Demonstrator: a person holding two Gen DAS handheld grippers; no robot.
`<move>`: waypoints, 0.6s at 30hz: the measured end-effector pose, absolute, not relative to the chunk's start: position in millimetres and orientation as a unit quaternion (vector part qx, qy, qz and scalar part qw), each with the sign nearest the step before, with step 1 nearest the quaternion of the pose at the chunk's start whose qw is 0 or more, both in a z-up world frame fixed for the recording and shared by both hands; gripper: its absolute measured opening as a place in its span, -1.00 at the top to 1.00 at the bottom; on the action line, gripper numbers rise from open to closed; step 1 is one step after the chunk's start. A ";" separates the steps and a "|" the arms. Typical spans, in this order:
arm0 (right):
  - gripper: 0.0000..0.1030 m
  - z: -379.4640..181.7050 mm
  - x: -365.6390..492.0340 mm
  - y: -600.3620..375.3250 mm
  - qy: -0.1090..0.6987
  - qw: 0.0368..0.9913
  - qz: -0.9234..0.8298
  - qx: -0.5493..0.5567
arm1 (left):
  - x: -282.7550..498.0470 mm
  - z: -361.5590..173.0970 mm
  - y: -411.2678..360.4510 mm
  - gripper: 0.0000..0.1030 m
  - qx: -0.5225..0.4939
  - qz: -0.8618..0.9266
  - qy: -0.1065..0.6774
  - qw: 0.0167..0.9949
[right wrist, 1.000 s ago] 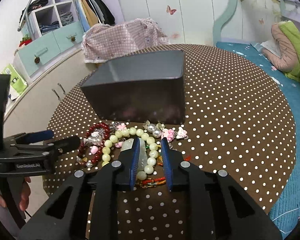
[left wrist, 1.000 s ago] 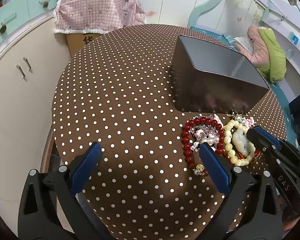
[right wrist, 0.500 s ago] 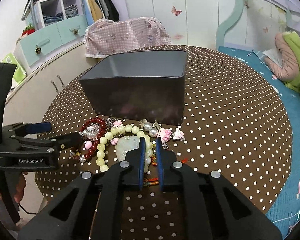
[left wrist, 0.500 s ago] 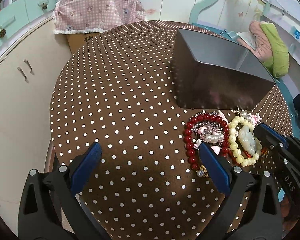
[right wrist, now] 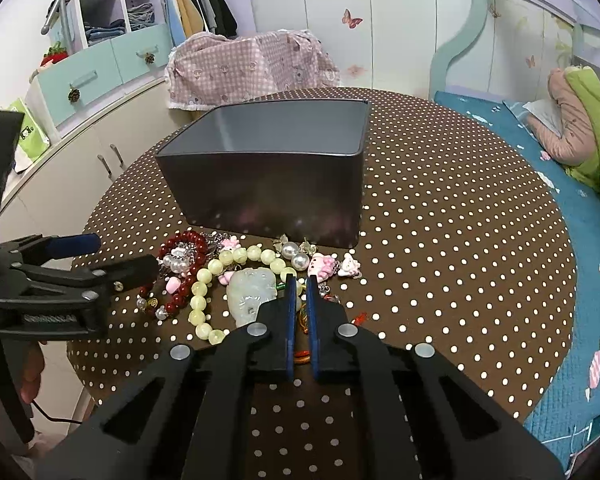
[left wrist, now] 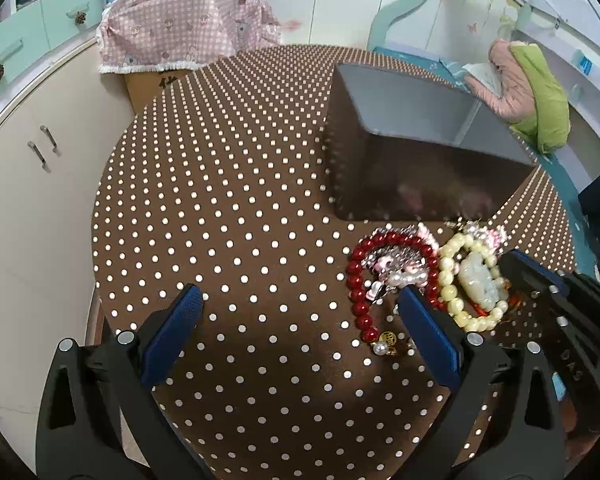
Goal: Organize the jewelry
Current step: 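Close the left tool on the red bead bracelet while the right tool holds the cream bracelet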
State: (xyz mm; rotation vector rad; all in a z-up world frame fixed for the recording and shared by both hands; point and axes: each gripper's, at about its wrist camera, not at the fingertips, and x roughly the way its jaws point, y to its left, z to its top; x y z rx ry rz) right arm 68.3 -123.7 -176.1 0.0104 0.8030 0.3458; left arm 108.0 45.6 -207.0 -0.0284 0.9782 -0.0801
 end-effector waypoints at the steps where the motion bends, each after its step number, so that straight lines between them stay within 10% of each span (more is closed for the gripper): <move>1: 0.92 -175.9 68.4 -124.0 0.390 0.905 0.168 0.007 | 109.2 -208.2 44.5 -0.80 -0.011 -0.036 0.473 0.880; 4: 0.92 -174.5 68.0 -121.5 0.393 0.903 0.174 0.007 | 107.6 -207.1 39.4 -0.47 0.006 -0.022 0.467 0.884; 18: 0.85 -175.6 72.7 -108.4 0.414 0.896 0.158 -0.020 | 104.2 -202.5 54.8 -0.24 0.047 0.010 0.489 0.871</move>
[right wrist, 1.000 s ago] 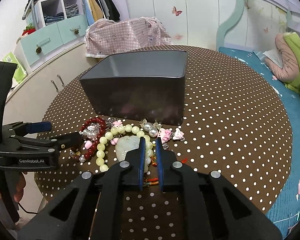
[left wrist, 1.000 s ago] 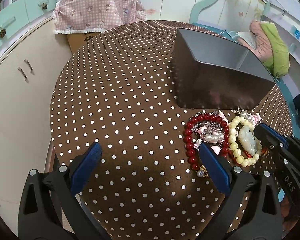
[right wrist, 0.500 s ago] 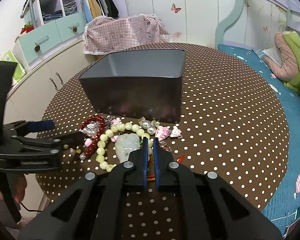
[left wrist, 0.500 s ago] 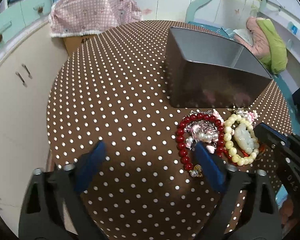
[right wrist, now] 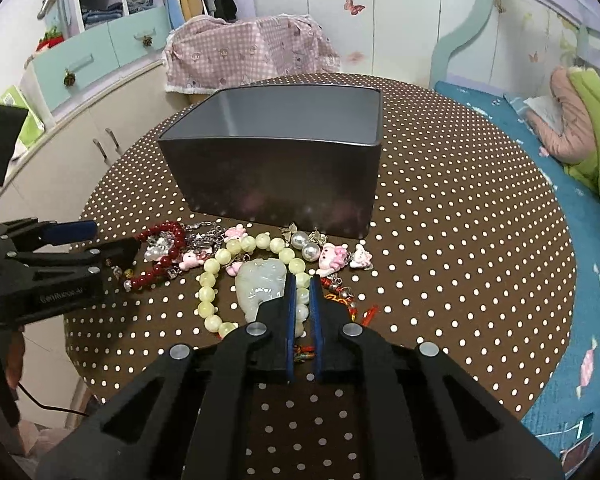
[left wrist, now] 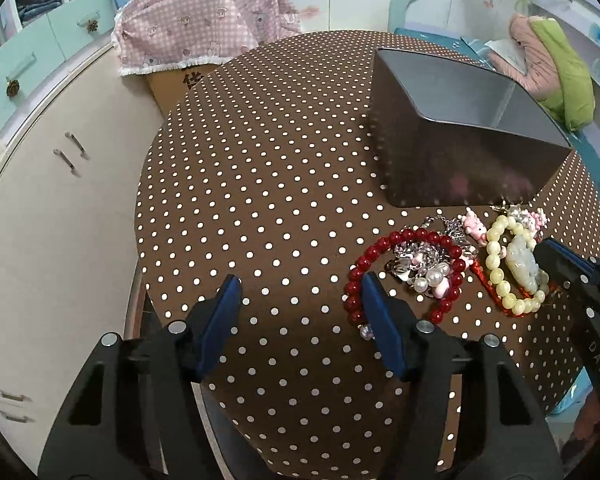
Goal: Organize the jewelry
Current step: 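Close the left tool on the red bead bracelet while the right tool holds the cream bracelet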
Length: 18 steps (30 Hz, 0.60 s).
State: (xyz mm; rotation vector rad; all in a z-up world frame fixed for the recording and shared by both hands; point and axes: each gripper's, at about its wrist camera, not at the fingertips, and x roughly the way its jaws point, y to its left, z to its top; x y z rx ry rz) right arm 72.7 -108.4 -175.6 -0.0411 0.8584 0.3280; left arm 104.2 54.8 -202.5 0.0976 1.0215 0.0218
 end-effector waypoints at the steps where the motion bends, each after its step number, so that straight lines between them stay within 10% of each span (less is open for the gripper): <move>1: 0.85 -176.0 73.4 -107.6 0.412 0.897 0.158 -0.020 | 103.9 -202.0 53.5 -0.26 0.057 0.014 0.488 0.871; 5: 0.82 -181.4 79.6 -107.9 0.425 0.890 0.164 -0.018 | 105.2 -200.8 47.6 -0.24 0.068 0.021 0.491 0.868; 11: 0.82 -165.6 71.5 -117.7 0.435 0.883 0.174 -0.003 | 105.0 -198.2 48.0 0.67 0.030 -0.045 0.491 0.870; 18: 0.84 -156.2 70.6 -133.5 0.444 0.876 0.186 0.043 | 107.0 -195.5 68.9 0.85 -0.072 -0.092 0.495 0.861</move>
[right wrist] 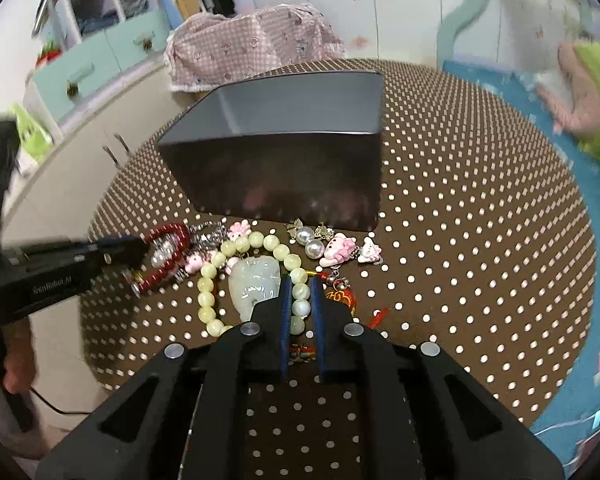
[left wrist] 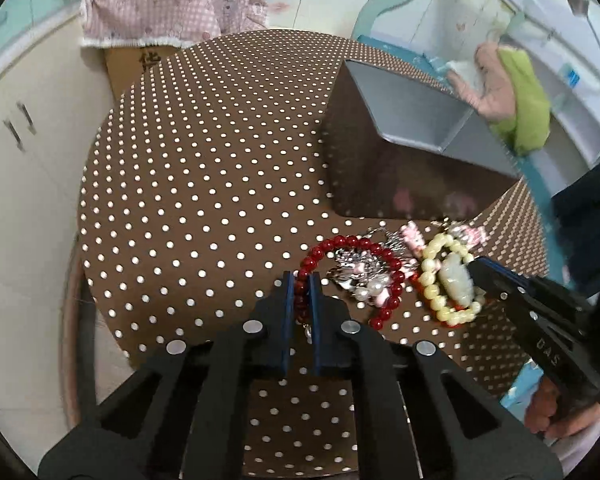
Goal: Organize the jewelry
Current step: 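Close the left tool on the red bead bracelet while the right tool holds the cream bracelet, then lift both bracelets and carry them over the grey tin with both tools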
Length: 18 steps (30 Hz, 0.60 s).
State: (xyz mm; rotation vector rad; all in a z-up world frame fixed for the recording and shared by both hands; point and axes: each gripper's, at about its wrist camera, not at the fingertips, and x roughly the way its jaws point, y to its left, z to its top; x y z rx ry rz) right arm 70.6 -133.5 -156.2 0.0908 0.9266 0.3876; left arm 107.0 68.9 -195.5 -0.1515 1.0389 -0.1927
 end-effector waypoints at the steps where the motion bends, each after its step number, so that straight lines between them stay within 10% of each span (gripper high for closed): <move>1: 0.84 -152.0 70.6 -140.4 0.445 0.874 0.187 0.062 | 105.7 -194.2 71.1 0.85 -0.078 -0.094 0.493 0.861; 18: 0.84 -104.2 73.0 -137.8 0.404 0.879 0.233 0.101 | 107.4 -135.8 82.0 0.85 -0.139 -0.175 0.447 0.866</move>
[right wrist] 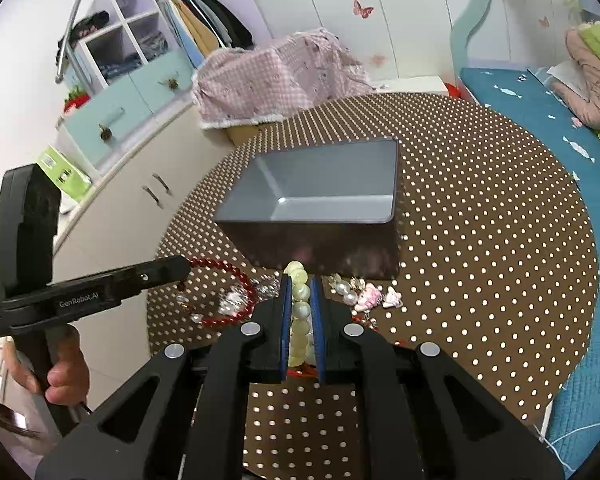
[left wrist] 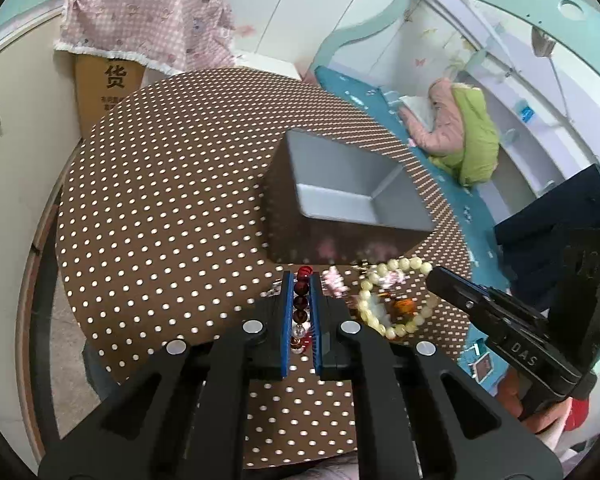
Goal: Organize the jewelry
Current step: 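Lift both bracelets and carry them over the grey tin with both tools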
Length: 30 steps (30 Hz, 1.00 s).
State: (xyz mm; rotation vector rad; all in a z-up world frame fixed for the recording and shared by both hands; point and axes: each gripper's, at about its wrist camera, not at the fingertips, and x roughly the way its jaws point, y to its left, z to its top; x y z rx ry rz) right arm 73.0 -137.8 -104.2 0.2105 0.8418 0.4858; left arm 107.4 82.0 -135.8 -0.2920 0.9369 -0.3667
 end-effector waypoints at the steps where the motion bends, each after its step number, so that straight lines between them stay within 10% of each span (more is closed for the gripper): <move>1: 0.84 -101.6 72.4 -138.5 0.400 0.881 0.232 0.101 | 106.4 -132.3 81.6 0.85 -0.140 -0.178 0.445 0.866; 30: 0.84 -45.2 91.7 -154.7 0.303 0.923 0.222 0.081 | 127.1 -59.7 46.6 0.85 -0.080 -0.208 0.368 0.903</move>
